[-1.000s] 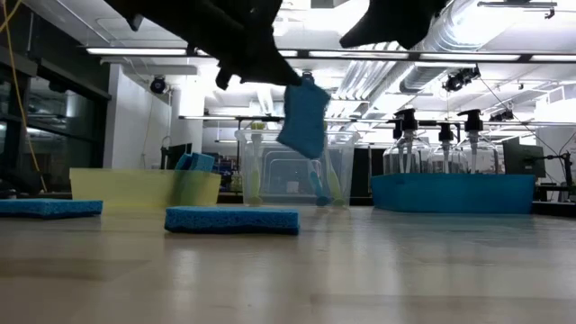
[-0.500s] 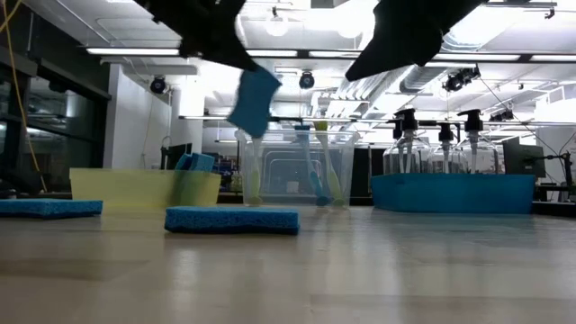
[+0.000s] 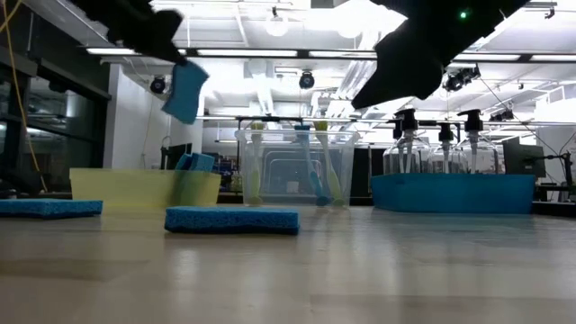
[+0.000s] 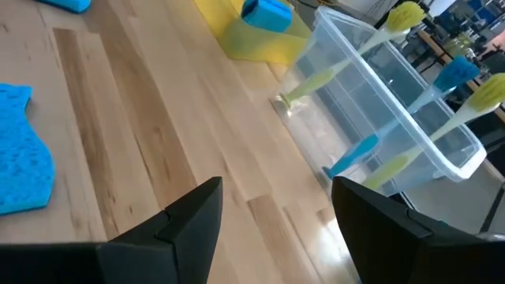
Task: Pick & Place Kitchen Sink Supplies
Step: Put the blue sponge into the yellow bin
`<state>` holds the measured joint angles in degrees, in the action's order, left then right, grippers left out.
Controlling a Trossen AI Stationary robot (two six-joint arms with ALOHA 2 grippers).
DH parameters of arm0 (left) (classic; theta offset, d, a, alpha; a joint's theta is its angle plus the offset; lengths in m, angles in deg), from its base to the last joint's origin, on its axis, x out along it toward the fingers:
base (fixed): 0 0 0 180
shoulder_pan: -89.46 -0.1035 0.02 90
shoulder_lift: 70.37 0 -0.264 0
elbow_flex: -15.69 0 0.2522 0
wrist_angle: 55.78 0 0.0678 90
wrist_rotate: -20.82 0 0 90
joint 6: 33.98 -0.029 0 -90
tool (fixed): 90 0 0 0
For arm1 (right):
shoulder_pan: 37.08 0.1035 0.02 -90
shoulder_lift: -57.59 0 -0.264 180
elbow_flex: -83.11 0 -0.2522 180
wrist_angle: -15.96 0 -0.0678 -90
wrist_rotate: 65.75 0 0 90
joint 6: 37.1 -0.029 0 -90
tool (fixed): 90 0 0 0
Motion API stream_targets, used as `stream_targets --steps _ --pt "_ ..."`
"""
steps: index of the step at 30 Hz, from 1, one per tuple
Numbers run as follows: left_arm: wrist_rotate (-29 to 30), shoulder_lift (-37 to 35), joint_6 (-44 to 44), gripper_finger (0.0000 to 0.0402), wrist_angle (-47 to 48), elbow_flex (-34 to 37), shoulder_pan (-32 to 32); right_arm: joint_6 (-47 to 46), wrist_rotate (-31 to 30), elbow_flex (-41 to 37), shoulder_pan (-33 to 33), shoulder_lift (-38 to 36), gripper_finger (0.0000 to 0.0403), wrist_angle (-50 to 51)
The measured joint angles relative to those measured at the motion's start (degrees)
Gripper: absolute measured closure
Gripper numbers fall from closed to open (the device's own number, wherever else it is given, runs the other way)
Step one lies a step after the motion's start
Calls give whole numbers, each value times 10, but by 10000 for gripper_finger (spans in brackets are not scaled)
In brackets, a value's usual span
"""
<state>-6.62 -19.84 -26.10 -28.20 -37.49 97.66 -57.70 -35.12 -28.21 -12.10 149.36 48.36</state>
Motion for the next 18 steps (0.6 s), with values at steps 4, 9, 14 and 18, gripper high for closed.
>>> stream_targets --steps 4,9,14,18 --pt "29 -50 -16 390 -4 43 -1 0 -1 0 -5 0 171 -4" --pt "26 -80 -15 390 -3 87 -42 23 7 0 -20 0 171 -31" --pt "-13 -82 -16 390 -20 111 -118 68 47 0 -38 0 171 -85" --pt "-94 -82 -69 390 -96 132 -186 96 64 0 -48 0 171 -110"
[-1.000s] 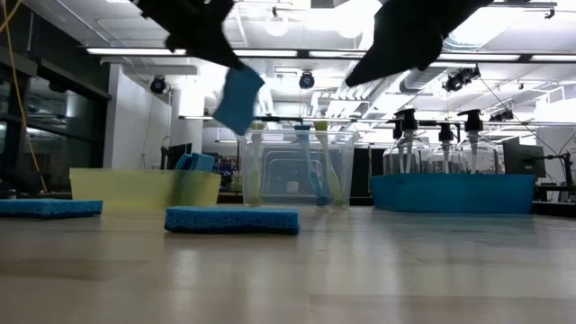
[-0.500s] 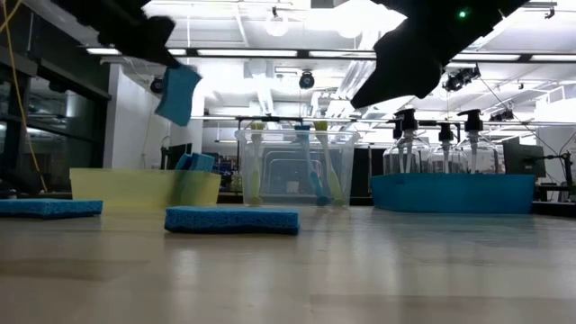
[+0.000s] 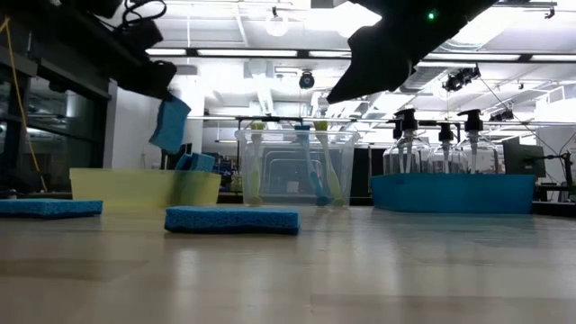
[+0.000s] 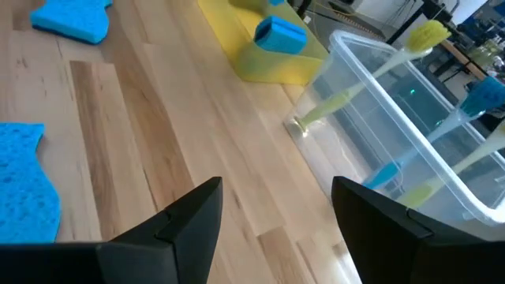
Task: Pick & Place Kitchen Sink Supplies
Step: Put the blue sponge into the yellow bin
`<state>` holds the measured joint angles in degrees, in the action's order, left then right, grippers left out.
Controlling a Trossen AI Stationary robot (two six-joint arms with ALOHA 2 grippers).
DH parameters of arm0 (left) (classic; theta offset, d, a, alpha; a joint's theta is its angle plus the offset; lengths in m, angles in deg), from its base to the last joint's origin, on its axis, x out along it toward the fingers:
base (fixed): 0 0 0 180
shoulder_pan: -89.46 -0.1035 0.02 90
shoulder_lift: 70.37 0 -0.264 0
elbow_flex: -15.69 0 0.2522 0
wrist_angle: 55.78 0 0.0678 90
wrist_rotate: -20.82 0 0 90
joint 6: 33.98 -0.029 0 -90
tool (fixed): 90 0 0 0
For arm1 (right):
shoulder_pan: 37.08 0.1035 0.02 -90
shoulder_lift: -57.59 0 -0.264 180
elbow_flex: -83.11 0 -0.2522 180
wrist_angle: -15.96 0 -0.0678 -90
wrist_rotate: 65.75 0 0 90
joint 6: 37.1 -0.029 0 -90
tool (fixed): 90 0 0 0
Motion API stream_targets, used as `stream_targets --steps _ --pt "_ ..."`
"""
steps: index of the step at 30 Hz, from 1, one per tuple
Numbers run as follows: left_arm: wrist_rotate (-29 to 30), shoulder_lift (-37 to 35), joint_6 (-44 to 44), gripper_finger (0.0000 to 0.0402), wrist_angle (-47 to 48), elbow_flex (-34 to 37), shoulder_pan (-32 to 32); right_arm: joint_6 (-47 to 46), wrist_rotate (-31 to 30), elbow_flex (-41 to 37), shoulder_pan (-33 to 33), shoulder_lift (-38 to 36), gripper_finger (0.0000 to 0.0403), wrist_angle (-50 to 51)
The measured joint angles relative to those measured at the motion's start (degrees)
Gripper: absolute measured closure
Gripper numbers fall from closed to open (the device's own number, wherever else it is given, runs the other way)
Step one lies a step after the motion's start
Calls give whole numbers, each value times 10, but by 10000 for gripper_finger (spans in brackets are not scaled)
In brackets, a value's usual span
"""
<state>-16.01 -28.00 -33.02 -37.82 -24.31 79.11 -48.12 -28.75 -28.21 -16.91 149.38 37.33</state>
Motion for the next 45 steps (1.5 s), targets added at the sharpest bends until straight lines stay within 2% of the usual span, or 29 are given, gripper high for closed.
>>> stream_targets --steps 3,10,17,22,36,45 --pt "-59 3 -40 390 -49 7 -53 10 8 0 -7 0 171 -5" --pt "-168 14 -56 390 -70 15 -166 11 26 0 -16 0 171 -4" --pt "-244 22 -59 390 -189 93 -230 12 26 0 -16 0 171 -2" --pt "-254 22 -48 390 -239 132 -234 21 26 0 -18 0 171 -4" --pt "-256 25 7 390 -244 172 -234 25 34 0 -23 0 171 -23" --pt "-251 30 8 390 -276 188 -234 25 37 0 -23 0 171 -24"
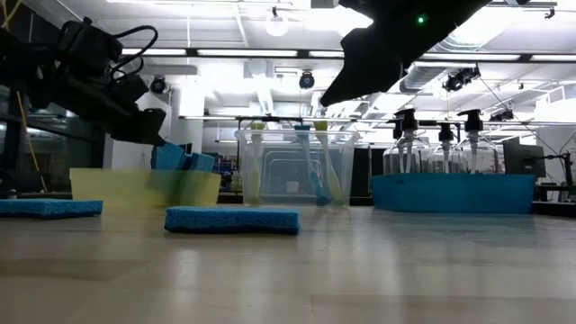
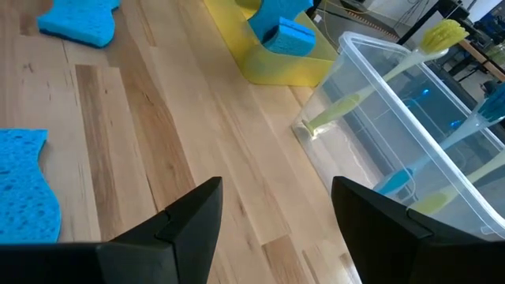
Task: Pick & Place Kitchen Sink Supplies
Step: Put the blue sponge into the yellow bin
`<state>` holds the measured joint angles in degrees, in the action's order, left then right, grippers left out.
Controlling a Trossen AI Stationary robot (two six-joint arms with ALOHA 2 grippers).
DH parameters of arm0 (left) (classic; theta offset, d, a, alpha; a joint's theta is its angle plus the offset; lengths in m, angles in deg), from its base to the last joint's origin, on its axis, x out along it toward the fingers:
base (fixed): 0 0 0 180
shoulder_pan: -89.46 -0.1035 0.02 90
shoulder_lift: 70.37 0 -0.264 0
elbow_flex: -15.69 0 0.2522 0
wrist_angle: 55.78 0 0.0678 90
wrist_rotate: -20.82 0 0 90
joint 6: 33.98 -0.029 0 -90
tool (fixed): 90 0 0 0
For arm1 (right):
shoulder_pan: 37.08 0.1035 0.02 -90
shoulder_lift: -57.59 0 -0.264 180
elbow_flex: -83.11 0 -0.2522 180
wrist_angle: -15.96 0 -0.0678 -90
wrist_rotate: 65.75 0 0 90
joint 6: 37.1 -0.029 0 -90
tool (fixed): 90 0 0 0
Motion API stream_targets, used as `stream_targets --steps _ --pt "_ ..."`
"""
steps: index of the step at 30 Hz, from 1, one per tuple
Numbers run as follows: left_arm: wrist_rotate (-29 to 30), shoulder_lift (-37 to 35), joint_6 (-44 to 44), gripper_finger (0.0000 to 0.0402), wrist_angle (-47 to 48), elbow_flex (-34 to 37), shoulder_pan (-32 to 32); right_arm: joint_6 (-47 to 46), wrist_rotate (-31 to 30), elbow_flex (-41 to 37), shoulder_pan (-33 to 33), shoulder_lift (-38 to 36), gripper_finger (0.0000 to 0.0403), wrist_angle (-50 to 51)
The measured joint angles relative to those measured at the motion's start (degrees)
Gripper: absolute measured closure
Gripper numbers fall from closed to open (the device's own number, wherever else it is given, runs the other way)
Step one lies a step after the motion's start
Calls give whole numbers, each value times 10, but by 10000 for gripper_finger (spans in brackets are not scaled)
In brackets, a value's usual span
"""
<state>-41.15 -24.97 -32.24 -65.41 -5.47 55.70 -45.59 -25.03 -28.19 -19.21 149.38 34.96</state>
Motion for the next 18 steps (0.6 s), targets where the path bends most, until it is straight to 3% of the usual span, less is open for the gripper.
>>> stream_targets --steps 18 --pt "5 129 -16 390 -136 0 0 11 19 0 -13 0 171 0"
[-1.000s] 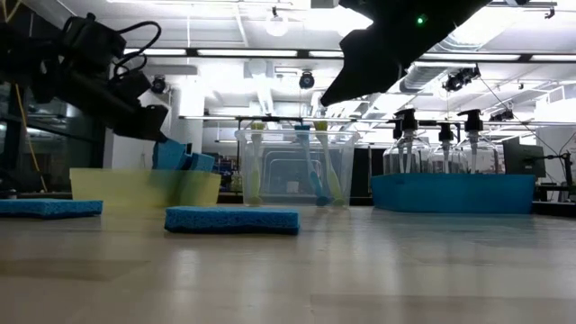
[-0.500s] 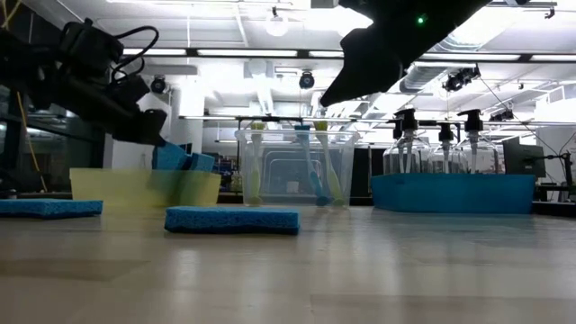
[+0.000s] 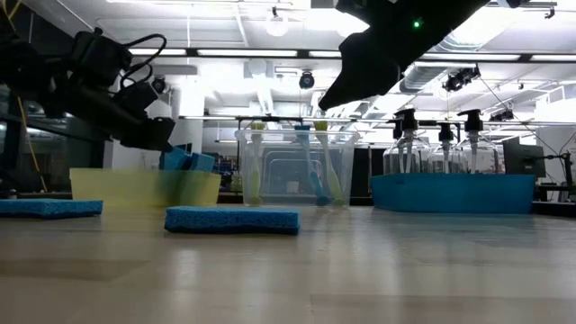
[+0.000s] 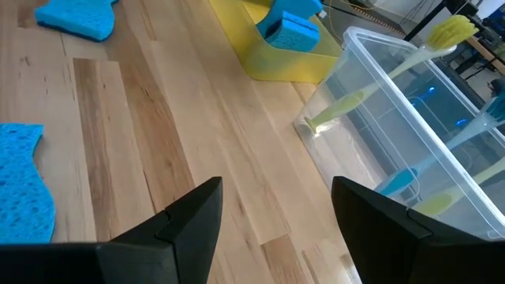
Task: Pick & Place Kitchen Sink Supplies
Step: Put the blue sponge into the yellow bin
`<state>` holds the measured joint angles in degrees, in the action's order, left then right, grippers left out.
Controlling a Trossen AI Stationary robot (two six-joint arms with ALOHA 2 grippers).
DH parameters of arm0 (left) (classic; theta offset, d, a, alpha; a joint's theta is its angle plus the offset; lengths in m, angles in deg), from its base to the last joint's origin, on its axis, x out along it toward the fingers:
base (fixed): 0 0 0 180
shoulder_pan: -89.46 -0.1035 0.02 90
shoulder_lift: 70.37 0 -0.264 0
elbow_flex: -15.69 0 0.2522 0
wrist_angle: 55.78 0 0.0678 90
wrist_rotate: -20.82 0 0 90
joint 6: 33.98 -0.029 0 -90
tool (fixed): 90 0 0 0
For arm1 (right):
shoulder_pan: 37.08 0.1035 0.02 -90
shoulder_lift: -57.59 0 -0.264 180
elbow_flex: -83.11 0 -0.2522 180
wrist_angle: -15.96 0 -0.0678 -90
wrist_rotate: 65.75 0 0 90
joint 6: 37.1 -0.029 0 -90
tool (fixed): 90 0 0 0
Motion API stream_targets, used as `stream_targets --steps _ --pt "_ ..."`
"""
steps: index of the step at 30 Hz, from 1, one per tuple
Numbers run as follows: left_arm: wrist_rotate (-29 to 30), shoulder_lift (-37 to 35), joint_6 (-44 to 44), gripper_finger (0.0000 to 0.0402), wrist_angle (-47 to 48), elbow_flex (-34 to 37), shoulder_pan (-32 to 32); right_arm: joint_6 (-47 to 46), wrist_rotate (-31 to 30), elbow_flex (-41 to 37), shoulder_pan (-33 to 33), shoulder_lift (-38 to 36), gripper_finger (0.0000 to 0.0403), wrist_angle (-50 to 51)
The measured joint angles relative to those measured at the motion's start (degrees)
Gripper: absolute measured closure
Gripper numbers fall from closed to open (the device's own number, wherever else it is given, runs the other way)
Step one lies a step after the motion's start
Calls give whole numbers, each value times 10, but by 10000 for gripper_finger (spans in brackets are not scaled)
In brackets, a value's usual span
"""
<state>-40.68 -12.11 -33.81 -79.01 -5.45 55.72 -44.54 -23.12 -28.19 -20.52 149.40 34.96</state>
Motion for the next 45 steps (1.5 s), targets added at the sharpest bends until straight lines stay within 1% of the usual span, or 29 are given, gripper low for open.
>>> stream_targets --steps 8,13,17,32,35,42,45 --pt "-16 24 17 390 -6 0 0 0 0 0 0 0 171 0" --pt "-53 24 31 390 -6 0 0 0 4 0 0 0 171 0" --pt "-72 24 38 390 -5 0 0 -1 4 0 0 0 171 0" --pt "-88 24 50 388 3 0 0 -1 7 0 0 0 171 0" --pt "-100 24 53 368 9 0 0 -2 10 0 0 0 171 0" --pt "-140 25 73 272 14 0 0 -2 11 0 0 0 171 0" --pt "-142 25 81 240 13 0 0 -2 12 0 0 0 171 0"
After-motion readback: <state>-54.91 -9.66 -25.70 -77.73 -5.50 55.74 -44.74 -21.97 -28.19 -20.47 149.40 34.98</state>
